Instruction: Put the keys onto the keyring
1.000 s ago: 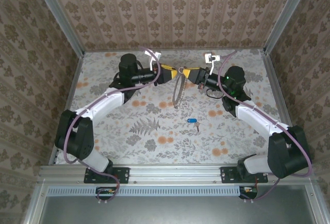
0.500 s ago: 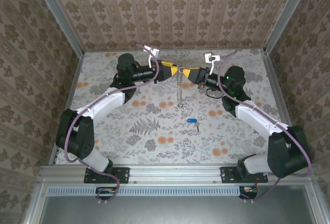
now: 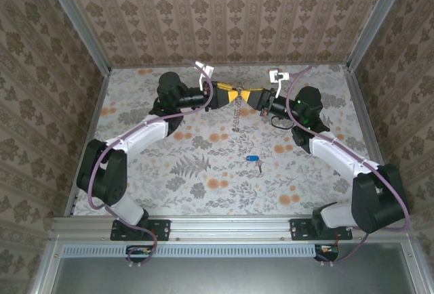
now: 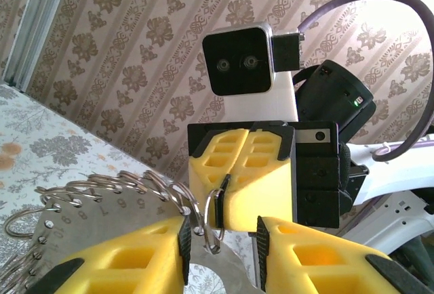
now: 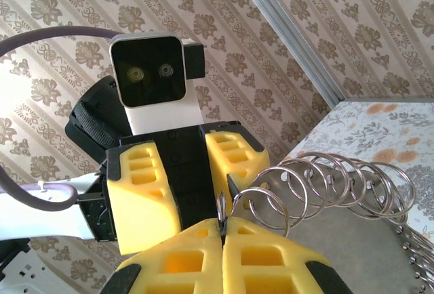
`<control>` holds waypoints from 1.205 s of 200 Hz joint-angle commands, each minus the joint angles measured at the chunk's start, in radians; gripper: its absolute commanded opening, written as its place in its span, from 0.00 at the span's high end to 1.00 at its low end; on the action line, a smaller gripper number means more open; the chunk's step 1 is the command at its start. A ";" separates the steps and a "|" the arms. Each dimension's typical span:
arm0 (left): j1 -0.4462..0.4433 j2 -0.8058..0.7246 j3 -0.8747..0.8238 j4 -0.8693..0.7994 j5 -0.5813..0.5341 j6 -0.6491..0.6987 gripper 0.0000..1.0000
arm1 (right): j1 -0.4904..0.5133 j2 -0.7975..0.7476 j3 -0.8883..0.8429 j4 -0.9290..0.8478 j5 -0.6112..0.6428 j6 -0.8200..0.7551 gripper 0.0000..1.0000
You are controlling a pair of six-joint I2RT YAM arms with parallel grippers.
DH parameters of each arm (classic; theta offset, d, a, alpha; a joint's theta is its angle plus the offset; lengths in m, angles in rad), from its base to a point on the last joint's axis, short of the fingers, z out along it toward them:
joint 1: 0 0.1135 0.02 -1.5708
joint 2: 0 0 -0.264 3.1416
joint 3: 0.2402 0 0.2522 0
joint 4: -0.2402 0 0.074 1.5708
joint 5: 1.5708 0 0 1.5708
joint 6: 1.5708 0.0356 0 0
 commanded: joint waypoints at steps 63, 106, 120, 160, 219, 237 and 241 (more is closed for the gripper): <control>-0.013 0.012 0.038 0.029 0.025 -0.006 0.74 | 0.000 0.002 0.007 0.003 0.014 -0.017 1.00; -0.020 0.021 0.049 0.024 0.030 -0.001 0.77 | 0.001 0.001 0.010 -0.005 0.014 -0.021 1.00; -0.020 0.021 0.049 0.024 0.031 -0.001 0.81 | 0.000 0.000 0.009 -0.008 0.016 -0.022 1.00; -0.018 0.014 0.044 0.023 0.030 0.003 0.83 | -0.001 -0.002 0.007 -0.017 0.022 -0.029 1.00; 0.012 -0.019 0.003 0.044 0.011 -0.009 0.78 | -0.013 -0.001 0.001 -0.023 0.036 -0.032 1.00; 0.010 -0.018 0.004 0.044 0.016 -0.011 0.78 | -0.013 0.001 0.003 -0.021 0.037 -0.030 1.00; 0.010 -0.017 0.003 0.044 0.017 -0.012 0.78 | -0.013 0.001 0.003 -0.019 0.037 -0.030 1.00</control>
